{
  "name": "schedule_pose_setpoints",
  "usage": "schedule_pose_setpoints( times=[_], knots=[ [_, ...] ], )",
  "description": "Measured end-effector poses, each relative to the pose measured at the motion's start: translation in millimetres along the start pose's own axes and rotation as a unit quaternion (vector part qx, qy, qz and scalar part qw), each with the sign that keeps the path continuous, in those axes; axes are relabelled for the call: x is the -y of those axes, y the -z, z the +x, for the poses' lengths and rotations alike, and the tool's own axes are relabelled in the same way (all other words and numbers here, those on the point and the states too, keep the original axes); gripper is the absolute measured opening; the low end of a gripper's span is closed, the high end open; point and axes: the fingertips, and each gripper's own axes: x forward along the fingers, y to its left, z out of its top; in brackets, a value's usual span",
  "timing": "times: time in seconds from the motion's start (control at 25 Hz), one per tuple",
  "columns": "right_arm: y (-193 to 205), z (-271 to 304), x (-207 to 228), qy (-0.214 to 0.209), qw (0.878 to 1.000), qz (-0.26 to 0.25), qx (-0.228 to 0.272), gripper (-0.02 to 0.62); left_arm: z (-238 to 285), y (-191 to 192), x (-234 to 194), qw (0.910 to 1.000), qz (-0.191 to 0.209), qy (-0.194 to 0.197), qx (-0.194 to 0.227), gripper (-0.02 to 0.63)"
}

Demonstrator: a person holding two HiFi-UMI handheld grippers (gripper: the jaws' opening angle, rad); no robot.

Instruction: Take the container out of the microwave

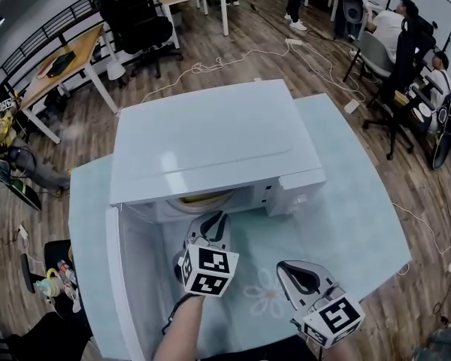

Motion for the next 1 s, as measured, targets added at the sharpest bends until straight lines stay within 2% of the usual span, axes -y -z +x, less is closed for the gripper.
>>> schedule_pose_setpoints(
  times=[0.08, 0.2, 0.36, 0.44, 0.52, 0.84, 1.0],
  knots=[
    [3.7, 1.6, 0.2, -0.001, 1.0, 0.006, -0.004, 0.009, 4.2, 4.0, -4.3, 0.9999, 0.011, -0.007, -0.008, 0.013],
    [6.4, 5.6, -1.5, -0.009, 1.0, 0.004, -0.013, 0.009, 12.9, 6.7, -14.0, 0.9992, 0.025, -0.022, -0.02, 0.091],
    [12.2, 10.5, -3.2, -0.019, 0.999, 0.015, -0.021, 0.009, 28.9, 12.9, -28.5, 0.9974, 0.035, -0.051, -0.037, 0.098],
    [14.4, 13.3, -4.2, -0.022, 0.999, 0.017, -0.026, 0.009, 36.2, 15.3, -36.5, 0.9959, 0.038, -0.067, -0.048, 0.123],
    [15.5, 14.9, -5.6, -0.026, 0.999, 0.017, -0.03, 0.009, 40.3, 16.4, -41.8, 0.9938, 0.059, -0.075, -0.057, 0.167],
    [19.2, 15.1, 2.3, -0.028, 0.999, 0.017, -0.038, 0.009, 56.3, 27.1, -47.8, 0.9829, 0.147, -0.058, -0.096, 0.183],
    [19.9, 11.9, 4.6, -0.025, 0.999, 0.02, -0.037, 0.009, 61.9, 33.1, -49.3, 0.9791, 0.157, -0.054, -0.117, 0.182]
  ],
)
